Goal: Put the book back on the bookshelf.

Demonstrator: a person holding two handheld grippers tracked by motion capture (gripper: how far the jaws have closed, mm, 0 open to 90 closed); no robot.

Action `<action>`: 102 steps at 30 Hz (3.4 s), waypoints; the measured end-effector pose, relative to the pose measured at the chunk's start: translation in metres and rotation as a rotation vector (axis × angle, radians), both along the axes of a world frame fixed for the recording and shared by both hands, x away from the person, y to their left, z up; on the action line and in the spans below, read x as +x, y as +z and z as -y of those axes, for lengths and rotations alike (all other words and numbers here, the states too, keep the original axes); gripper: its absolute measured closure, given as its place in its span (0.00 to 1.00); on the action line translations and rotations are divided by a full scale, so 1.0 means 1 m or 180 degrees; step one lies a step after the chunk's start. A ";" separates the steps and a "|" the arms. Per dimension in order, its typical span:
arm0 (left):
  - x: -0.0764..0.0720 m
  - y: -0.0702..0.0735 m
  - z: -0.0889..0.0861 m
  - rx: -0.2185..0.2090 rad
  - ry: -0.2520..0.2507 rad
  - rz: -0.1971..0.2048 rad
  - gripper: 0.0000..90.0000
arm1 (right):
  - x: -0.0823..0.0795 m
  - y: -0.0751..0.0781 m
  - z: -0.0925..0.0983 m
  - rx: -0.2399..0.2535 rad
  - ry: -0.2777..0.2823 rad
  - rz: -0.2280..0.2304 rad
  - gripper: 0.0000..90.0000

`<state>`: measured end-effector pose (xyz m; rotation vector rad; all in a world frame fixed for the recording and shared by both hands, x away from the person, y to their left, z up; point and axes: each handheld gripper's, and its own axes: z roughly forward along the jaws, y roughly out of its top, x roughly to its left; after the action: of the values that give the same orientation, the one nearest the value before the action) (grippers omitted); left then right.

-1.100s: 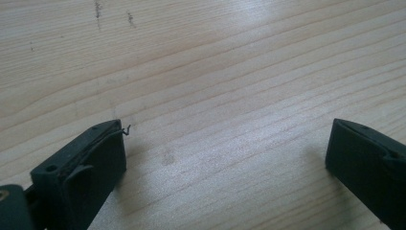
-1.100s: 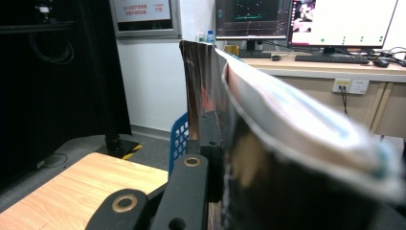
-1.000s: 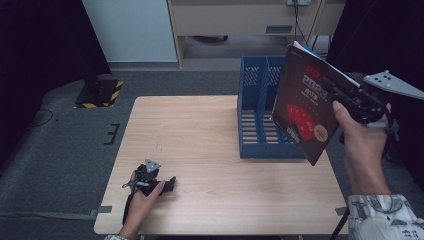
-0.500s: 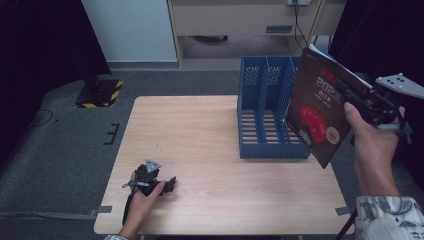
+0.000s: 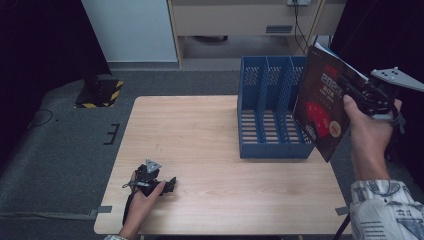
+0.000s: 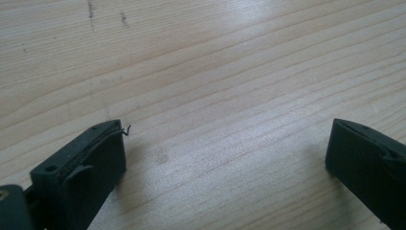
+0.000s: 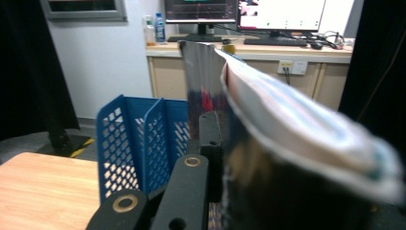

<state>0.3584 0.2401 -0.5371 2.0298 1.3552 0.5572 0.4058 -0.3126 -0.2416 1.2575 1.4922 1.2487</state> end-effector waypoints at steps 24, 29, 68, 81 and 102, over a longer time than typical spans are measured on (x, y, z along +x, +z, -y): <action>0.000 0.000 0.001 0.0002 -0.0006 -0.0009 0.00 | 0.058 -0.009 0.000 0.0205 -0.0259 -0.0009 0.97; 0.000 0.000 0.001 0.0000 -0.0006 -0.0008 0.00 | 0.063 -0.011 -0.002 0.0224 -0.0293 0.0001 0.97; 0.002 0.000 0.004 -0.0001 -0.0028 -0.0009 0.00 | 0.083 -0.054 -0.026 0.0244 -0.0464 0.0362 0.97; 0.003 0.000 0.003 -0.0008 -0.0048 -0.0004 0.00 | 0.090 -0.083 -0.026 0.0204 -0.0460 0.0318 0.97; 0.003 0.000 0.003 0.0003 -0.0054 -0.0011 0.00 | 0.098 -0.109 -0.029 0.0142 -0.0516 0.0250 0.97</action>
<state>0.3615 0.2370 -0.5371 2.0422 1.3387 0.5472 0.5040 -0.2837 -0.3509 1.3158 1.2864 1.2154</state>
